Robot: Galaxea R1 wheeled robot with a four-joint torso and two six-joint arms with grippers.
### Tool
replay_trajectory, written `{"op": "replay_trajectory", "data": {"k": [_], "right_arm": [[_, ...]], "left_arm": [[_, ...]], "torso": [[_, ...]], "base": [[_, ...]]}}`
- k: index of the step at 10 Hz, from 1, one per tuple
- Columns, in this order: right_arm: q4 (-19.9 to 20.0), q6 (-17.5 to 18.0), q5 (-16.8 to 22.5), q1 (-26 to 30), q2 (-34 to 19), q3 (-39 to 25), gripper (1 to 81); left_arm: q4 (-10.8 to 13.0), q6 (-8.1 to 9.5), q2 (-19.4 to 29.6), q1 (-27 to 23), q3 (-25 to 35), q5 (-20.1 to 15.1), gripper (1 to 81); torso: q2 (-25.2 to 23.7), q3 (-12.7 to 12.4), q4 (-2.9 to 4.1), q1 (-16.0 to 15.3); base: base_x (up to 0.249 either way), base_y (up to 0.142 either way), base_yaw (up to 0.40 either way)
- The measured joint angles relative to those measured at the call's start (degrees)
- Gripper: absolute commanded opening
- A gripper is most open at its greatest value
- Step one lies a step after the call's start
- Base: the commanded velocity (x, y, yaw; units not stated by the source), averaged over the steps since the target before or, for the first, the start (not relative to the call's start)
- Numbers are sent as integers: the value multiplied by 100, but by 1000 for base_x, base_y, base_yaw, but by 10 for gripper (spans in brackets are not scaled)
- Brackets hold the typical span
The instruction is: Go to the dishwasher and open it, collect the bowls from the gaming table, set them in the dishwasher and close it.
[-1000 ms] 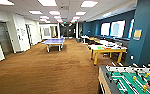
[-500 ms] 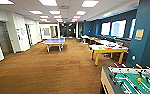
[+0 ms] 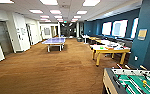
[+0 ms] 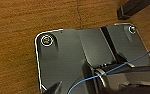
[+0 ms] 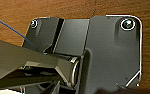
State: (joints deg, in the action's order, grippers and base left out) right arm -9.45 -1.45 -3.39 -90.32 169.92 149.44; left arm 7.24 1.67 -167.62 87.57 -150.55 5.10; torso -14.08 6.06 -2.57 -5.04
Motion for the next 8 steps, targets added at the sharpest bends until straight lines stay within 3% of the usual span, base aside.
{"op": "replay_trajectory", "data": {"k": [8], "right_arm": [[0,0,-13,18,0,15,811]], "left_arm": [[0,0,1,-35,2,9,811]], "torso": [[-5,-2,0,11]], "base": [[111,0,0]]}}
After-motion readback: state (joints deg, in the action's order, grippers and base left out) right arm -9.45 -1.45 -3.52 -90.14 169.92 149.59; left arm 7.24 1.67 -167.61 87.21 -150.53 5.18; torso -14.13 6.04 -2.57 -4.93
